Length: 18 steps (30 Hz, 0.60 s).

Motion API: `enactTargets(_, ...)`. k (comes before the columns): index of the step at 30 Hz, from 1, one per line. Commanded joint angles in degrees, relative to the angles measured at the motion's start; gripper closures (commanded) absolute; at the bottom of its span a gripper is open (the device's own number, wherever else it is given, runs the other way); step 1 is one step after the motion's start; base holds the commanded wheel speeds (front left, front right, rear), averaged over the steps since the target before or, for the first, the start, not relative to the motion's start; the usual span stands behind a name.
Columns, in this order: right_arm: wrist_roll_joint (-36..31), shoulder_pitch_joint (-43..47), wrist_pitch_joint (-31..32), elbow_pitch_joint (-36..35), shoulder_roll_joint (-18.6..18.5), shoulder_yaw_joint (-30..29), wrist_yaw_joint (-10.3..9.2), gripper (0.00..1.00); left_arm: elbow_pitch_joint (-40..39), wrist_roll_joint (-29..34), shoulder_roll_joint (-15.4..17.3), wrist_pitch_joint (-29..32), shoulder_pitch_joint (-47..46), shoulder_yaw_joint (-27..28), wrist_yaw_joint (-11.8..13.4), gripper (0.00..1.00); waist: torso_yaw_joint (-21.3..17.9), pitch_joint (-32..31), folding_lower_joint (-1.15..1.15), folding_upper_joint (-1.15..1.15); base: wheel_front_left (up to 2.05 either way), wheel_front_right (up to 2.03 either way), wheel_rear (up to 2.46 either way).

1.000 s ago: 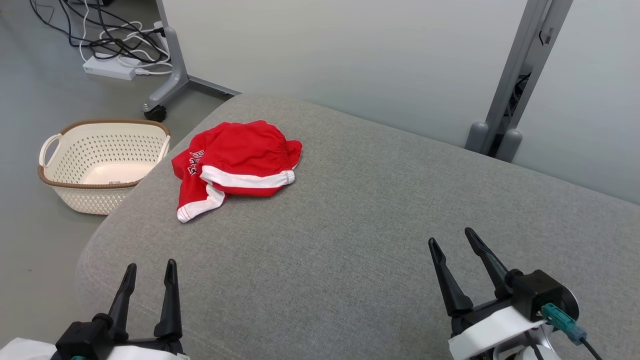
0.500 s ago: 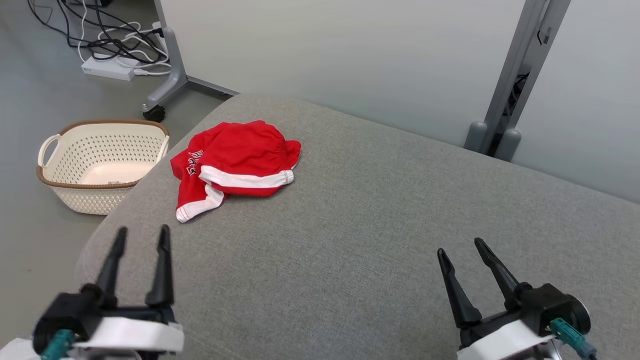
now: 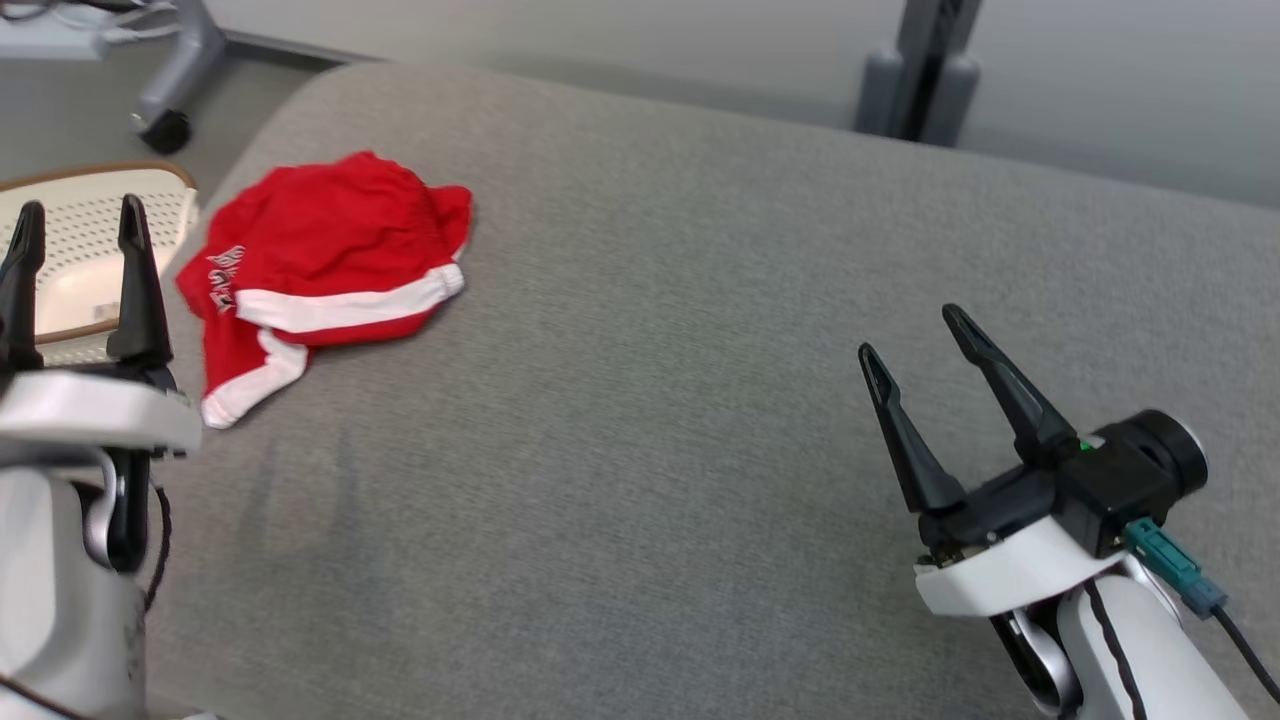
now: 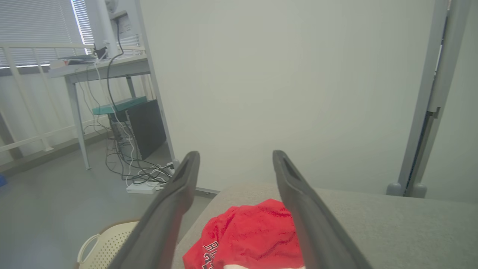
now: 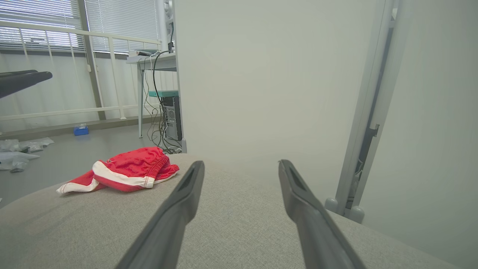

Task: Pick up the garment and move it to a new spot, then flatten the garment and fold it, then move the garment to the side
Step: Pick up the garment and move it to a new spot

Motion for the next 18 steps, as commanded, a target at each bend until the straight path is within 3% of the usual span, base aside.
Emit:
enactTargets(1, 0.1, -1.1, 0.0, -0.4, -0.6, 0.2, 0.01, 0.0, 2.8, 0.3, 0.8, 0.6, -2.6, -1.0, -0.3, 0.0, -3.7, 4.1, 0.0, 0.0, 0.0, 0.0, 0.0)
enactTargets(9, 0.1, -4.3, 0.0, -0.6, -0.9, 1.7, 0.01, 0.0, 24.1, -6.1, 7.0, 16.5, -19.2, -10.5, -0.2, 0.0, -7.6, 9.5, 0.0, 0.0, 0.0, 0.0, 0.0)
enactTargets(18, 0.1, -6.2, 0.0, -0.9, -0.6, 2.8, 0.01, 0.0, 36.0, -10.6, 11.6, 31.9, -28.8, -20.5, -0.2, 0.0, -11.0, 13.2, 0.0, 0.0, 0.0, 0.0, 0.0)
